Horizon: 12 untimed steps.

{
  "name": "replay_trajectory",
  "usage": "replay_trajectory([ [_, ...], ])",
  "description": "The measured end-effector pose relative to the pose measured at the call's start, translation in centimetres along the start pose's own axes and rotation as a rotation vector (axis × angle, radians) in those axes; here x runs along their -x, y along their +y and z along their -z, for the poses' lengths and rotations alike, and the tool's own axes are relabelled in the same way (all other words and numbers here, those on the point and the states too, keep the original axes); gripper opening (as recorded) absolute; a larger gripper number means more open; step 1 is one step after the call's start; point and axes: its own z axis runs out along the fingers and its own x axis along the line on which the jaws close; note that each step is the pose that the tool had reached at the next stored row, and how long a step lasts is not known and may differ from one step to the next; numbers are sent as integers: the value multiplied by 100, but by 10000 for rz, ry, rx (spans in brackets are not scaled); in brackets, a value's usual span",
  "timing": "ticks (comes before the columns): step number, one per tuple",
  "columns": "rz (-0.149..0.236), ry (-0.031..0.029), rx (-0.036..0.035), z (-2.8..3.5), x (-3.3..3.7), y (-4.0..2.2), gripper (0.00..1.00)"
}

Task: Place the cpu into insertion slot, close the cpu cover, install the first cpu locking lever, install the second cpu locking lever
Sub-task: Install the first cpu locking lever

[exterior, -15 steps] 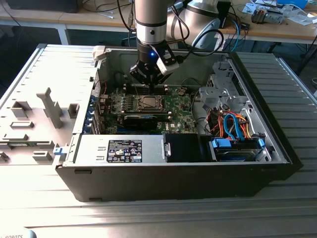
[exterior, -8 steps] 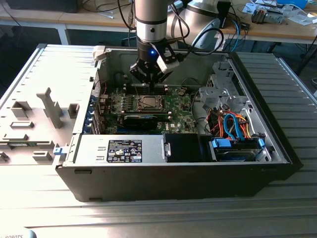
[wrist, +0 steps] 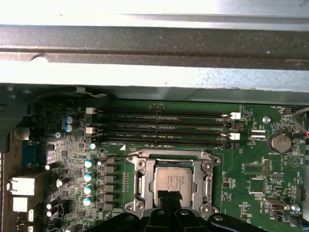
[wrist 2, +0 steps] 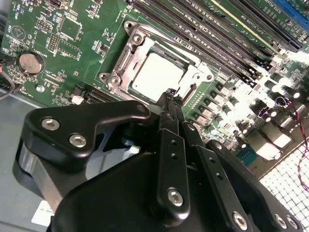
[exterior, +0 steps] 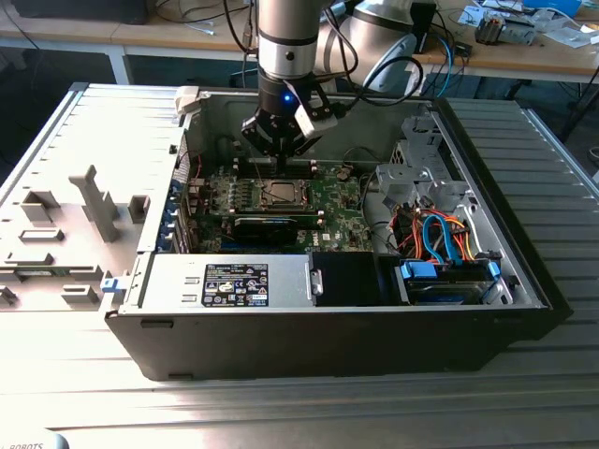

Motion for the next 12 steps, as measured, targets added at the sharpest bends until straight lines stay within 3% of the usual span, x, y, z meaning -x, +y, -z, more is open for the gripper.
replay_trajectory([
  [3,0,-2,4,-1,-2,0,11],
  [6,0,-12,34,6,-52,2,11],
  [7,1,-32,78,12,-102,3,11],
  [9,-2,-74,82,15,-186,6,11],
  [12,-2,-93,82,14,-249,8,11],
])
